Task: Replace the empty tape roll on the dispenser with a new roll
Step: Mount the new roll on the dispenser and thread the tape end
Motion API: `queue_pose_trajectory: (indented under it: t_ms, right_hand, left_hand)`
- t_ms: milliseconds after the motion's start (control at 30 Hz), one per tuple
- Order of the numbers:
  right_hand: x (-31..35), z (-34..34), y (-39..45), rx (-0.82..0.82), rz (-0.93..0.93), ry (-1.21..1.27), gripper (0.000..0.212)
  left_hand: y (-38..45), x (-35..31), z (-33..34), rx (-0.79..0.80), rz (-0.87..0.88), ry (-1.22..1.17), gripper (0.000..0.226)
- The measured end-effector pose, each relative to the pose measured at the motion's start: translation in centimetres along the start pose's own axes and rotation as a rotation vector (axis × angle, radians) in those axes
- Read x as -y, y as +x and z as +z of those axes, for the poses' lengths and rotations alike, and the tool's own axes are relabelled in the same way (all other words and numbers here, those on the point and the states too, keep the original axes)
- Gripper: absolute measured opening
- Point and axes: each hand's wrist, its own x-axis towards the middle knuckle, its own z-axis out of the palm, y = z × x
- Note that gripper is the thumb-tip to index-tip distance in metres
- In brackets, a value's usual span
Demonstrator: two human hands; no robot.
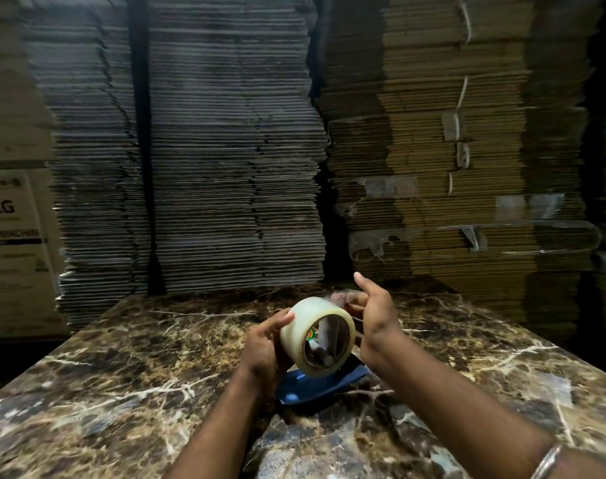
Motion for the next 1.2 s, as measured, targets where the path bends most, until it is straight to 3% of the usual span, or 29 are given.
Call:
queue_pose_trajectory:
  t_ms: [233,433,567,733,867,1133,1200]
  right_hand:
    - [1.1,-1.1,0.9,0.005,0.179,-0.22,0.027]
    - [1.1,-0.9,1.3,0.056,0.162,-0.286,0.011]
    - [0.4,-1.0,1.2,0.104,0.22,-0.292,0.009]
    - [-0.8,-1.8,1.1,0.175,0.257,-0.222,0.03]
    - [-1.7,-2.2,1.1,0.173,0.261,-0.202,0.008]
    - [-2.5,-2.8,1.1,0.145,0.257,-0.205,0.008]
    - [-2.5,-2.9,0.8,0.147,0.276,-0.201,0.009]
  left_hand:
    - [-0.1,-0.1,0.0,-0.026,0.08,0.017,0.028]
    - [0.3,-0.2,-0.4,-0.031,0.113,0.006,0.027]
    - [0.6,-0.8,-1.1,-0.049,0.057,-0.064,0.031]
    - [0.5,-1.6,-1.7,0.096,-0.009,-0.035,0.03]
    - [0.6,-1.6,-1.6,0.116,-0.042,-0.01,0.03]
    - [1.4,-1.6,-2.2,0.103,-0.065,0.101,0.033]
    - [1.4,-1.7,-2.3,0.106,-0.102,0.138,0.044]
